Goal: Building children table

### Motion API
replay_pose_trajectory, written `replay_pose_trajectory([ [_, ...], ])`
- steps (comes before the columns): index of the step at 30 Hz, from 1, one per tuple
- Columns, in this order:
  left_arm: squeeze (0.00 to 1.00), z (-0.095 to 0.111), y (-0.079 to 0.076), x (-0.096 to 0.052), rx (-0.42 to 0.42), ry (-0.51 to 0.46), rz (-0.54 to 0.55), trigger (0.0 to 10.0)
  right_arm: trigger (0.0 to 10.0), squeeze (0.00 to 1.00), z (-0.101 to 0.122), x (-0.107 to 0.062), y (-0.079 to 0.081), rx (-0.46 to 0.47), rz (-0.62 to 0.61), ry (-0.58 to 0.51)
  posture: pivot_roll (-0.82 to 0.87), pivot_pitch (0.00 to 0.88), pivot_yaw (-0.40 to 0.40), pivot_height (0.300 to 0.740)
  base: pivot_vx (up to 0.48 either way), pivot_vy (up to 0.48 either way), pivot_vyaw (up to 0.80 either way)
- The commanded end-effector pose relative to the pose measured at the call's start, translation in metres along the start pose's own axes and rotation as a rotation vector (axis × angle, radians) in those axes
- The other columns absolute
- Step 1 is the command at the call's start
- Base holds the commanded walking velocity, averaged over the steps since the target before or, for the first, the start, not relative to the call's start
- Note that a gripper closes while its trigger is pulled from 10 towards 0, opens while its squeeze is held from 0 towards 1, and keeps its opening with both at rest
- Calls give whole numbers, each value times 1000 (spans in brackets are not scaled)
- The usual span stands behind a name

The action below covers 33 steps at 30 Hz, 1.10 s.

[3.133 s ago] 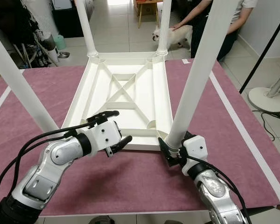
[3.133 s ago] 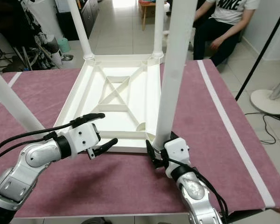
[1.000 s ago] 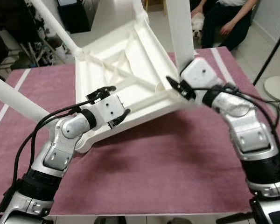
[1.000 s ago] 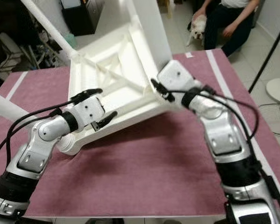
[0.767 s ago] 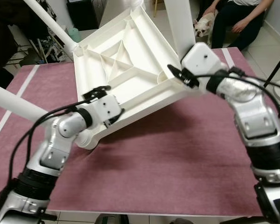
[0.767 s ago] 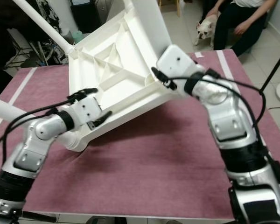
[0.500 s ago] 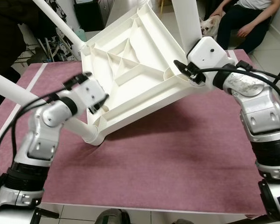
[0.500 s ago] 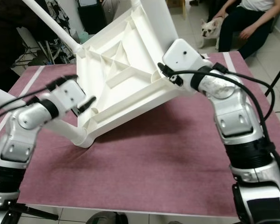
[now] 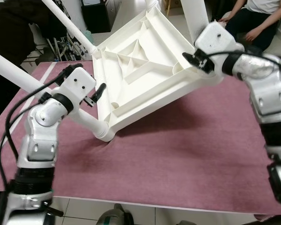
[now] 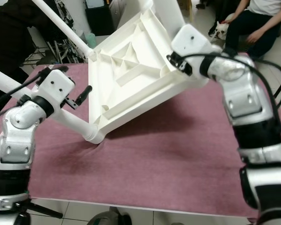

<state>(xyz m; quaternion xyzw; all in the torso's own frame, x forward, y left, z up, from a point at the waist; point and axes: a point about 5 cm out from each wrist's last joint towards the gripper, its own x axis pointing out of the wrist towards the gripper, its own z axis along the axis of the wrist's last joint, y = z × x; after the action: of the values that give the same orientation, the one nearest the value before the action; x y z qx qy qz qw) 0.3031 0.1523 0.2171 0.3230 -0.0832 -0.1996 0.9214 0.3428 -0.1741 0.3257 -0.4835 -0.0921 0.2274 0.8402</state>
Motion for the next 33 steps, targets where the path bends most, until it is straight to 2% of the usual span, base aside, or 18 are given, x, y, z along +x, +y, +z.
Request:
replay_pose_trajectory([
  [1,0,-16,22,-11,-4,74,423,10000,10000,0,7,-9,-16,-403,-62,62,-57,0,120,740,0,0,0],
  [2,0,-16,22,-11,-4,74,423,10000,10000,0,7,-9,-16,-403,-62,62,-57,0,120,740,0,0,0],
  [5,0,-13,24,-8,29,74,436,10000,10000,0,14,-9,-29,-452,-84,50,-57,0,125,740,0,0,0],
  [12,0,-14,27,-6,52,96,451,10000,10000,0,18,-9,-37,-472,-96,42,-57,0,131,740,0,0,0],
  [13,0,-16,29,-5,34,114,468,10000,10000,0,25,-10,-49,-497,-139,33,-58,0,134,740,0,0,0],
  [20,0,-16,36,-6,28,121,522,10000,10000,0,33,-13,-69,-521,-214,32,-59,0,135,740,0,0,0],
  [21,0,-15,40,-7,38,122,556,10000,10000,0,35,-16,-77,-532,-240,34,-57,0,137,740,0,0,0],
  [22,0,-15,40,-7,38,122,556,10000,10000,0,35,-16,-77,-532,-240,34,-57,0,137,740,0,0,0],
  [23,0,-16,43,-9,47,128,572,10000,10000,0,39,-19,-89,-551,-276,36,-55,0,138,740,0,0,0],
  [24,0,-16,43,-9,47,128,572,10000,10000,0,39,-19,-89,-551,-276,36,-55,0,138,740,0,0,0],
  [26,0,-16,41,-9,42,128,558,10000,10000,0,41,-21,-93,-558,-288,35,-57,0,138,740,0,0,0],
  [28,0,-12,31,-4,30,103,489,10000,10000,0,43,-20,-96,-566,-295,28,-55,0,139,740,0,0,0],
  [29,0,-12,31,-4,30,103,489,10000,10000,0,43,-20,-96,-566,-295,28,-55,0,139,740,0,0,0],
  [30,0,-8,22,-1,14,78,435,10000,10000,0,45,-18,-97,-570,-294,18,-56,0,143,740,0,0,0],
  [33,0,-6,20,0,8,69,417,10000,10000,0,46,-17,-97,-574,-294,14,-56,0,143,740,0,0,0],
])
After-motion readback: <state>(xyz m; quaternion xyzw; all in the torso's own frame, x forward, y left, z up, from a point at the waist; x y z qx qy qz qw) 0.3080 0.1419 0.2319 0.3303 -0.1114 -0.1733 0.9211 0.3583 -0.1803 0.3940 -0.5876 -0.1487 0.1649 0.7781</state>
